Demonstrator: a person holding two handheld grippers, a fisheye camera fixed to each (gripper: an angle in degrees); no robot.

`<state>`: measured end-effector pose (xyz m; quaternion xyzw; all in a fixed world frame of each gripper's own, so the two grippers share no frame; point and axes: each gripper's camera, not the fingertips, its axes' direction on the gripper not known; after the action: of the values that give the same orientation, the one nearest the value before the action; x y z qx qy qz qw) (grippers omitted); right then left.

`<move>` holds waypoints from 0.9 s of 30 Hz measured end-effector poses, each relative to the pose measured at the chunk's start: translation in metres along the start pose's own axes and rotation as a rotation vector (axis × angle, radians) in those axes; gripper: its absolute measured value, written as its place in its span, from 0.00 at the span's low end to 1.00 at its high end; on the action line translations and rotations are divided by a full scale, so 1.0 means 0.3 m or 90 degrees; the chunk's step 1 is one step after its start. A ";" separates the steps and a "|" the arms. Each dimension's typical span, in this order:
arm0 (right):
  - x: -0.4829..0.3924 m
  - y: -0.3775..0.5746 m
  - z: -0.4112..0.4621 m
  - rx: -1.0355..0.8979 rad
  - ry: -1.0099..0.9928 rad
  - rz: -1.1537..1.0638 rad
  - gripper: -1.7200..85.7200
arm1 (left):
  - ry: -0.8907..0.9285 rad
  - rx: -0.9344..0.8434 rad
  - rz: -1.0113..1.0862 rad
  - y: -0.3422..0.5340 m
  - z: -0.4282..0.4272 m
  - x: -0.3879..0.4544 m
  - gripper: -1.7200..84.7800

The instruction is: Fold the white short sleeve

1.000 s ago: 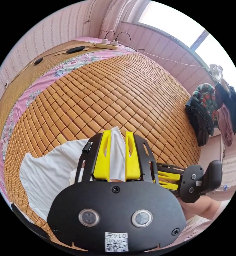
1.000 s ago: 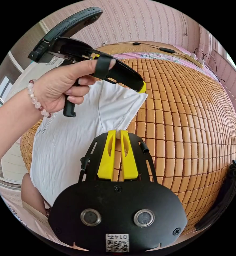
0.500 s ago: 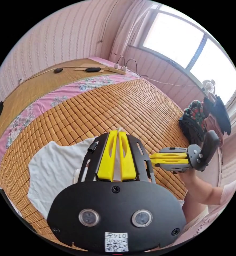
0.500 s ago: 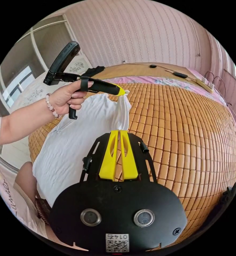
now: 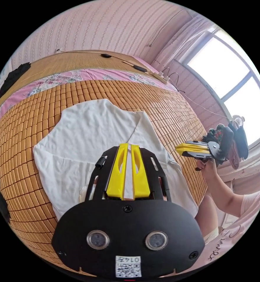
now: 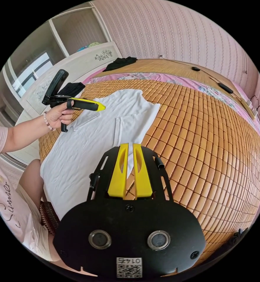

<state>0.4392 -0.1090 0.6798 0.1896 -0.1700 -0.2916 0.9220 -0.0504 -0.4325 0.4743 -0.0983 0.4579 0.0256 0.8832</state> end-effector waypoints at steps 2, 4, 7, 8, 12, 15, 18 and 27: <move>0.049 -0.082 0.034 -0.008 0.042 0.000 0.10 | -0.036 0.018 -0.022 0.015 -0.052 -0.078 0.07; 0.112 -0.146 0.066 -0.013 0.038 0.029 0.12 | -0.089 0.029 -0.046 0.037 -0.107 -0.174 0.08; 0.213 -0.245 0.123 -0.021 0.012 0.074 0.14 | -0.157 0.030 -0.107 0.082 -0.186 -0.352 0.08; 0.242 -0.279 0.151 -0.029 -0.004 0.083 0.14 | -0.170 0.029 -0.125 0.102 -0.208 -0.414 0.08; 0.295 -0.352 0.242 -0.076 -0.028 0.105 0.14 | -0.111 -0.017 -0.215 0.148 -0.198 -0.580 0.11; 0.310 -0.377 0.265 -0.081 -0.053 0.110 0.06 | -0.111 0.006 -0.233 0.163 -0.210 -0.612 0.09; 0.322 -0.396 0.263 -0.085 -0.054 0.114 0.04 | -0.051 0.002 -0.226 0.163 -0.214 -0.640 0.04; 0.363 -0.473 0.165 -0.019 0.047 0.140 0.03 | -0.077 0.120 -0.251 0.134 -0.352 -0.668 0.01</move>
<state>0.4352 -0.2944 0.6812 0.1668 -0.1515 -0.1839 0.9568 -0.2569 -0.4048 0.5720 -0.1008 0.3765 -0.1846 0.9022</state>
